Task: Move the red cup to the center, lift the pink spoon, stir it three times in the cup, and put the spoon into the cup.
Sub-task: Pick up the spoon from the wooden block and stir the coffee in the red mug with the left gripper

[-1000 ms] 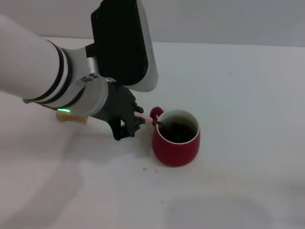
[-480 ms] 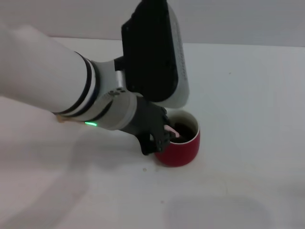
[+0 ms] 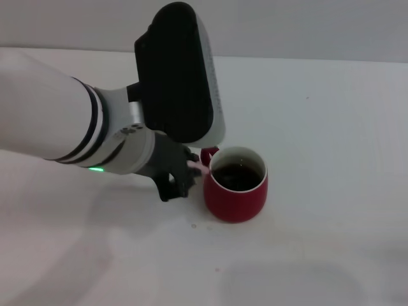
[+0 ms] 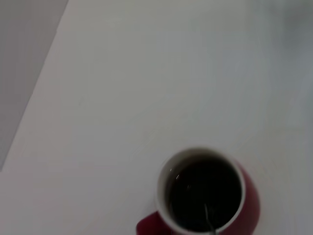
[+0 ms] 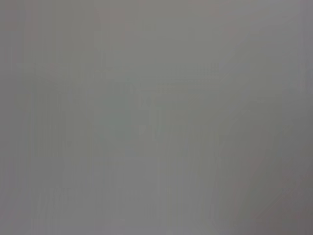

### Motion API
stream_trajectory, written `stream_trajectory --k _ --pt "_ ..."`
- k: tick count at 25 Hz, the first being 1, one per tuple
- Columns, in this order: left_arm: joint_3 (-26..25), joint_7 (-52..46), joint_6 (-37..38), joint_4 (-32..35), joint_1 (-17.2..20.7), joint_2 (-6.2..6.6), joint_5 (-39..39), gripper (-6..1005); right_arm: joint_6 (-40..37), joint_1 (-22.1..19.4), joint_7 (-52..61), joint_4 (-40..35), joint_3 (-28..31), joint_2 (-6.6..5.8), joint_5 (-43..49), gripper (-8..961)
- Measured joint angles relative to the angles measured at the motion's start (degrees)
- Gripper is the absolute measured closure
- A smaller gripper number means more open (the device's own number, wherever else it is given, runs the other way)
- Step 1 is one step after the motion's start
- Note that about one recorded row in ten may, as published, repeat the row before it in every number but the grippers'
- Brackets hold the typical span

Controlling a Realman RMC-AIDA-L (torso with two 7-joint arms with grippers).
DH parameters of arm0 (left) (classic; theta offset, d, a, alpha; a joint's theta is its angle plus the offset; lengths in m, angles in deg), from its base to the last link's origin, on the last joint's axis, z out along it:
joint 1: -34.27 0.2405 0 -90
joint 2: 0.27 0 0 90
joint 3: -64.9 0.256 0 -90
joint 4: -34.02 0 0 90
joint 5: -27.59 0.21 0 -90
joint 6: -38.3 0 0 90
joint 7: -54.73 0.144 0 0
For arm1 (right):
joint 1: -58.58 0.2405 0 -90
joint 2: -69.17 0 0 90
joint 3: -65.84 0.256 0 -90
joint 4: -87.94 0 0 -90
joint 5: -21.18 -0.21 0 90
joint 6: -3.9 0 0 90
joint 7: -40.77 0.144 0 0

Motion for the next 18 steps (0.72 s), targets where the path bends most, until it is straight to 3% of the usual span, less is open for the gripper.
stream_trajectory --k 9,18 --pt "0.4 0.2 4.0 2.7 -1.5 -0.10 1.2 864 0.0 0.0 0.0 0.2 -0.1 -0.01 0.0 953" --pt "5.3 -0.1 4.4 0.3 -2.1 -0.13 0.2 864 0.0 0.0 0.0 0.4 -0.1 0.07 0.0 954"
